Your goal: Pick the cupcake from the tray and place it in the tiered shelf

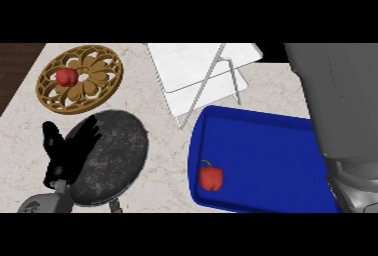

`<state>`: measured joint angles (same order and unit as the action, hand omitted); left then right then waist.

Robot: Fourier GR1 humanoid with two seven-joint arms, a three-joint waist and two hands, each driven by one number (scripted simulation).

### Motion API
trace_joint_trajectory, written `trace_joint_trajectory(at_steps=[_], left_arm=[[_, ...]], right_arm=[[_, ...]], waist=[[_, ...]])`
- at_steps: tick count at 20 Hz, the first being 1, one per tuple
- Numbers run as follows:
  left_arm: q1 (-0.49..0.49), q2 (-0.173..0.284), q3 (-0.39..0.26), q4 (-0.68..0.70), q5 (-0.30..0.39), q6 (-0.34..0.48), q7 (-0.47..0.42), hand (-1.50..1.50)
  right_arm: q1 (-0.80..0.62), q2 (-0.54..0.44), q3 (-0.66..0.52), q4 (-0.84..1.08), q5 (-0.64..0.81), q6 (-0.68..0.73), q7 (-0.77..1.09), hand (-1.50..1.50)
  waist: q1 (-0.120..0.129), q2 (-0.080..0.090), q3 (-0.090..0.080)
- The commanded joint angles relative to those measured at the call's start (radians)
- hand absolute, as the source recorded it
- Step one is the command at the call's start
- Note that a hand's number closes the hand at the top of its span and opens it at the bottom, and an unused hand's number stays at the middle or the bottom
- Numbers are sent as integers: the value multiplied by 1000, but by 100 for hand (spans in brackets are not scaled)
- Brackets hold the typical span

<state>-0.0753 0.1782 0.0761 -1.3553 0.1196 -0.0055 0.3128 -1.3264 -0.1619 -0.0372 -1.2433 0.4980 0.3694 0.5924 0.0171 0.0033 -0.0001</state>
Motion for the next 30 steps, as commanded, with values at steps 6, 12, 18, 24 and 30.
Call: trace_joint_trajectory(at_steps=[6, 12, 18, 24, 30], left_arm=[[33, -12, 2, 36, -17, -8, -53, 0], [32, 38, 36, -58, 33, -45, 41, 0], [-16, -41, -4, 42, -34, 21, -34, 0], [73, -3, 5, -60, -3, -28, 14, 0], [87, -32, 0, -13, -24, -11, -39, 0]], right_arm=[[-47, -31, -10, 291, 70, -91, -225, 150], [-93, 27, 10, 447, 143, -222, -286, 150], [-121, 22, -24, 541, 120, -243, -435, 150], [-145, -23, -51, 569, 110, -209, -458, 150], [-160, 31, -128, 613, 77, -334, -384, 150]], waist=[[0, 2, -1], [8, 1, 0], [1, 2, -1], [0, -2, 0], [2, -2, 0]])
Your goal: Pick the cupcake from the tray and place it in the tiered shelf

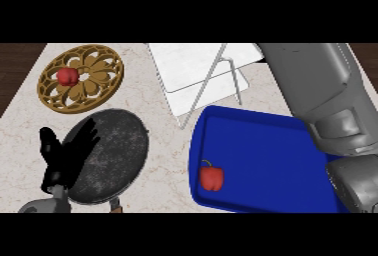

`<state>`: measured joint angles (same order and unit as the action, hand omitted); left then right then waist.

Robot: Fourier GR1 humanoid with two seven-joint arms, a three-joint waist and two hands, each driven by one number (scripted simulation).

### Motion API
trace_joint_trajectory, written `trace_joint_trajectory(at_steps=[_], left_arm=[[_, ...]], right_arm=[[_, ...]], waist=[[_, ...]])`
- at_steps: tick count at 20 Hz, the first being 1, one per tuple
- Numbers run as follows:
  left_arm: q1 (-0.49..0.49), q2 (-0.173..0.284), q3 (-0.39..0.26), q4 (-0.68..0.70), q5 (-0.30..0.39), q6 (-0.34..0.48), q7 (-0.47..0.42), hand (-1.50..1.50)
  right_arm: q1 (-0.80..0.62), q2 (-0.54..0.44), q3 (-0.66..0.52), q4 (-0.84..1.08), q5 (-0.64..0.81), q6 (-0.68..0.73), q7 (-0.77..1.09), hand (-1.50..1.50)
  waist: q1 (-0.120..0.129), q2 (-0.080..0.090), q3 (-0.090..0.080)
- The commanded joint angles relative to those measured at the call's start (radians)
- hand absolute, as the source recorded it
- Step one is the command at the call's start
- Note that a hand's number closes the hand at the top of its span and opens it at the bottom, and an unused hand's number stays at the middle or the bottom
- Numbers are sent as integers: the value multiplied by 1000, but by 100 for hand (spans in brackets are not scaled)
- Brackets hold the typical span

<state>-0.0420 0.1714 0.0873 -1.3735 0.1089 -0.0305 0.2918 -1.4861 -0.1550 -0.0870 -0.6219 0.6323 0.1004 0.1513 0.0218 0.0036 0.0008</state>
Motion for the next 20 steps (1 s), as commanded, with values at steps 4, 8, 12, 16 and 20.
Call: trace_joint_trajectory(at_steps=[4, 8, 12, 16, 20], left_arm=[[-47, -13, 1, 21, -8, 22, 26, 0], [-9, 21, 32, 55, 17, -29, -20, 0], [23, -16, -8, 15, -10, -7, -26, 0], [16, 17, 20, -16, 18, -27, 15, 0], [3, -20, 5, 11, -3, 8, 9, 0]], right_arm=[[-22, 25, -142, 48, -98, -124, 42, -150], [-24, 19, -228, 30, -201, -105, 35, -150], [-38, 14, -307, 15, -292, -106, 58, -150], [-67, 11, -355, 0, -337, -180, 105, -150], [-24, -63, -356, 15, -301, -267, 79, -150]], waist=[[1, 5, -1], [-1, 2, -1], [-3, -2, -1], [-3, -3, -1], [-10, -1, -1]])
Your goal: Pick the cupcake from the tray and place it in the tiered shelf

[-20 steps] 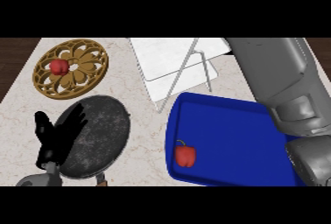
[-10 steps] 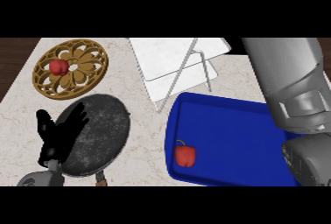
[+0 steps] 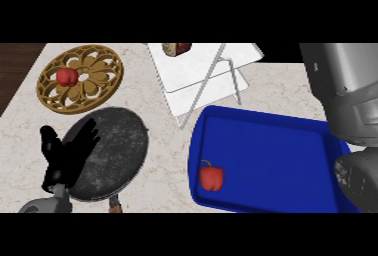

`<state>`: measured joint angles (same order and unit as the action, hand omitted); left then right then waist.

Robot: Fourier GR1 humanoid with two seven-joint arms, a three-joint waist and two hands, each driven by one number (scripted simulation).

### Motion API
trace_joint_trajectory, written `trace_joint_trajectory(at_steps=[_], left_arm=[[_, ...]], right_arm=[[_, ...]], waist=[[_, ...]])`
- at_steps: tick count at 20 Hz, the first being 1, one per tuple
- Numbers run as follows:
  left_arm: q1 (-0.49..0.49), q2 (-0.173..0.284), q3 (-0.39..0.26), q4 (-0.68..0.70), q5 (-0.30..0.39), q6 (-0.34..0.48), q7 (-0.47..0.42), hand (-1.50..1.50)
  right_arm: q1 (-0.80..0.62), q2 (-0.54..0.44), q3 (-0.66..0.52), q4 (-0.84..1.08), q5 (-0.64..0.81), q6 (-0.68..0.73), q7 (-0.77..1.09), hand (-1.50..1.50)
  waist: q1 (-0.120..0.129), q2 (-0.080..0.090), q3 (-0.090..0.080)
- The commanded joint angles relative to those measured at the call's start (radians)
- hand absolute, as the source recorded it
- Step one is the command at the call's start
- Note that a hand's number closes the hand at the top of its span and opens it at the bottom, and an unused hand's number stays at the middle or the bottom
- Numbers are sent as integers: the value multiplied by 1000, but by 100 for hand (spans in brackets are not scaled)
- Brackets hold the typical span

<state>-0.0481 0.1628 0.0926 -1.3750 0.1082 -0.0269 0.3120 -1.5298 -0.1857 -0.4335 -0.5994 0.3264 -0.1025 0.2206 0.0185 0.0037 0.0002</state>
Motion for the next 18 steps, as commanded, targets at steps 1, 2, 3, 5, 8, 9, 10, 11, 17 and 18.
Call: trace_joint_trajectory(at_steps=[1, 2, 3, 5, 8, 9, 10, 11, 17, 18], left_arm=[[1, -3, 3, 33, -10, -3, -42, 0], [-23, 19, 18, 45, 9, -25, -17, 0], [-1, -6, 1, 53, -8, -10, -41, 0], [-2, -14, -7, 14, -15, 11, -11, 0], [-29, -15, 1, 17, -11, 17, -2, 0], [56, 5, 6, -8, -14, -4, -41, 0], [-16, -11, 3, 15, 0, -2, -11, 0], [23, -3, 3, -2, -2, -10, -18, 0], [-62, 6, 21, 92, -13, -10, -44, 0], [-43, -20, 2, 41, -19, 18, -13, 0]], right_arm=[[6, -102, -25, 5, 13, -62, -12, -150], [-5, -106, -22, 21, 28, -101, 11, -150], [-2, -144, -41, 18, 16, -95, 37, -150], [21, -153, -70, 7, -6, -138, 30, -150], [44, -221, -104, 12, -45, -99, 51, -150], [38, -294, -128, 35, -56, -62, 72, -150], [40, -305, -127, 52, -67, -33, 60, -150], [85, -328, -155, 53, -104, 18, 23, -150], [111, -433, -178, 138, -154, 156, -55, -150], [131, -480, -185, 156, -155, 194, -80, -150]], waist=[[-4, 3, -1], [-3, 4, -1], [-7, 2, -1], [-6, 0, 0], [-14, -2, 0], [-4, -1, 0], [-6, 2, 0], [-5, 1, 0], [2, 8, 0], [7, 9, 0]])
